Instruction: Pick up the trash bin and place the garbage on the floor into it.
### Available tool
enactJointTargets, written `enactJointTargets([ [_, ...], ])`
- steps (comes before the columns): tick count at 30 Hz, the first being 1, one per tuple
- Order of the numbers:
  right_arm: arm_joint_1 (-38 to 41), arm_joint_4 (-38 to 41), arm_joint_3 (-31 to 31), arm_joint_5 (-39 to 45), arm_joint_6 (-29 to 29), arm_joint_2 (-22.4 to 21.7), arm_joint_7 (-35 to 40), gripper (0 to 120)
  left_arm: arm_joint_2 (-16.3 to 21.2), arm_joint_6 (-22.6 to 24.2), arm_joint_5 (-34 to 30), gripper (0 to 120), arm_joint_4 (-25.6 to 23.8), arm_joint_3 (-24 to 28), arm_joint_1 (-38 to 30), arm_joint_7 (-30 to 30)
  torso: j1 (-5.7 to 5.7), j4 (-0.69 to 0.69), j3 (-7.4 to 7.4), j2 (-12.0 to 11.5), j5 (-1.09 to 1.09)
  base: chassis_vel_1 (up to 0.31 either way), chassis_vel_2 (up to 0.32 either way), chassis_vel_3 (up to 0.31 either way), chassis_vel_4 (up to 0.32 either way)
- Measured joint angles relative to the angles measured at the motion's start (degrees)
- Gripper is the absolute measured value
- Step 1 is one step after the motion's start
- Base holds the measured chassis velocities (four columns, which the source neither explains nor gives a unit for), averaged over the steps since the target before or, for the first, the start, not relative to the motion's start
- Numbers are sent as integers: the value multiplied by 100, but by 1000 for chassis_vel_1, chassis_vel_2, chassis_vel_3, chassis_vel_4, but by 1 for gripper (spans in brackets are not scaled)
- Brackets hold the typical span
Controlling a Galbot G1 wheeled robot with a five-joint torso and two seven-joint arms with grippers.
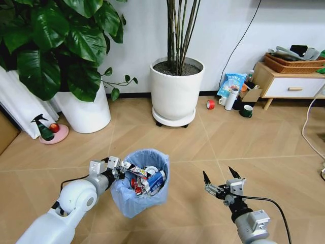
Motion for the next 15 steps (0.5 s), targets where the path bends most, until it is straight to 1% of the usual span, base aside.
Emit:
enactJointTargets([
  [2, -3, -2, 0, 0, -1, -3, -1, 100, -14, -1, 7, 0, 2, -1, 1, 2, 0, 0, 0, 0, 2, 192, -77, -180, 67],
  [4, -15, -3, 1, -1, -2, -8, -1, 100, -44, -1, 20, 0, 12, -1, 4, 5, 0, 0, 1, 0, -2, 198, -81, -180, 87],
  [7, -26, -2, 2, -1, -4, -12, -3, 100, -63, -3, 30, 0, 14, -1, 6, 6, 0, 0, 0, 0, 2, 217, -98, -191, 103],
  [9, -41, -2, 2, -3, -4, -13, -6, 100, -79, -5, 45, 0, 17, -3, 22, 14, 0, 0, 0, 0, -4, 228, -99, -238, 119],
  [10, -46, -3, -1, -4, -4, -14, -9, 100, -81, -7, 49, 0, 17, -8, 30, 18, 0, -1, 0, 0, 2, 231, -123, -230, 126],
  [11, -54, -4, -8, -6, -5, -14, -14, 100, -82, -10, 54, 0, 17, -21, 42, 19, 0, -1, 0, 0, 3, 231, -137, -255, 126],
  [12, -61, -6, -12, -7, -5, -14, -22, 100, -85, -10, 58, 0, 17, -30, 55, 19, 0, 0, 0, 0, -2, 219, -137, -255, 107],
  [14, -65, -8, -18, -9, -4, -15, -32, 100, -88, -10, 61, 0, 15, -39, 74, 23, 0, 0, 0, 0, -4, 219, -124, -241, 107],
  [15, -69, -12, -27, -11, -4, -16, -41, 100, -90, -11, 66, 0, 10, -56, 91, 26, 0, 0, 0, 0, 0, 265, -110, -227, 110],
])
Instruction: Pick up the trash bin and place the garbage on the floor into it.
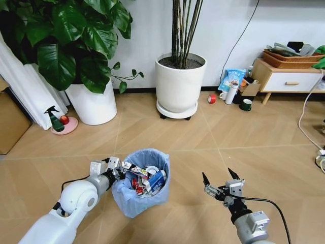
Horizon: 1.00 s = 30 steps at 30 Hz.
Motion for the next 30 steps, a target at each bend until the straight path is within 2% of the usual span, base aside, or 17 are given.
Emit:
enactJointTargets([
  [30, -136, 0, -130, -129, 30, 1, -63, 100, 23, -51, 147, 0, -246, -362, 537, 95, -1, -1, 0, 0, -3, 250, -126, -253, 123],
])
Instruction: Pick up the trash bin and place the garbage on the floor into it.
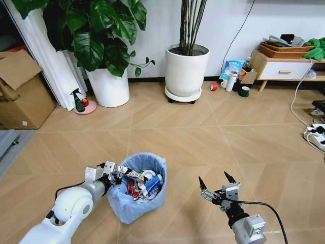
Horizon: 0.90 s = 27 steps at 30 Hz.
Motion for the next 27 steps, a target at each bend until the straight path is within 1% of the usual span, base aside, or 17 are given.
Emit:
enactJointTargets([
  [1, 21, -18, -20, -2, 2, 0, -1, 100, 45, 0, -10, 0, -36, -23, 43, 0, 0, 0, 0, 0, 3, 262, -135, -273, 141],
  [5, 98, -78, -29, 0, 2, 1, 1, 100, 169, -1, -40, 0, -117, -96, 130, 8, 0, 0, 0, 0, 4, 274, -145, -256, 140],
  [8, 130, -121, -11, 20, 2, -10, 9, 100, 235, -1, -65, 0, -123, -109, 139, 18, 0, 2, 0, 0, 2, 289, -134, -256, 151],
  [10, 149, -146, 29, 34, 2, -37, 14, 100, 285, -1, -107, 0, -105, -84, 62, 18, 0, 3, 0, 0, 4, 289, -132, -246, 137],
  [12, 153, -146, 47, 49, 0, -43, 19, 100, 288, -1, -119, 0, -101, -57, 16, 10, 0, 1, 0, 0, 5, 265, -122, -258, 120],
  [14, 163, -146, 84, 70, -11, -54, 28, 100, 291, -1, -204, 0, -117, -2, -39, -33, 0, 0, 0, 0, 0, 264, -146, -273, 101],
  [20, 190, -169, 131, 73, -30, -72, 35, 100, 394, 1, -261, 0, -116, 13, -126, -26, 0, 1, 0, 0, 4, 243, -132, -237, 122],
  [24, 199, -182, 178, 72, -12, -72, 38, 100, 366, 2, -259, 0, -60, 118, -199, -25, 0, 2, 0, 0, 5, 260, -124, -224, 109],
  [26, 218, -195, 192, 91, -7, -83, 42, 100, 298, 4, -249, 0, 6, 218, -265, -39, 0, 2, 0, 0, 1, 254, -117, -265, 118],
  [27, 247, -219, 191, 107, -7, -97, 44, 100, 259, 5, -245, 0, 40, 263, -312, -48, 0, -1, 0, 0, 5, 262, -121, -266, 131],
])
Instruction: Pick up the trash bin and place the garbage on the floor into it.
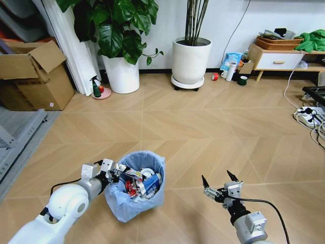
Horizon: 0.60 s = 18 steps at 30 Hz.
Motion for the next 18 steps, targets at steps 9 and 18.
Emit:
enactJointTargets([
  [9, 144, -217, -173, 154, -161, -153, 76, 100, -67, -7, 64, 0, 167, 27, -126, 4, 0, 1, 0, 0, 0, 252, -119, -249, 128],
  [18, 179, -296, -175, 191, -173, -206, 90, 100, -112, -10, 56, 0, 232, 41, -157, 23, 0, 1, 0, 0, -3, 262, -122, -247, 124],
])
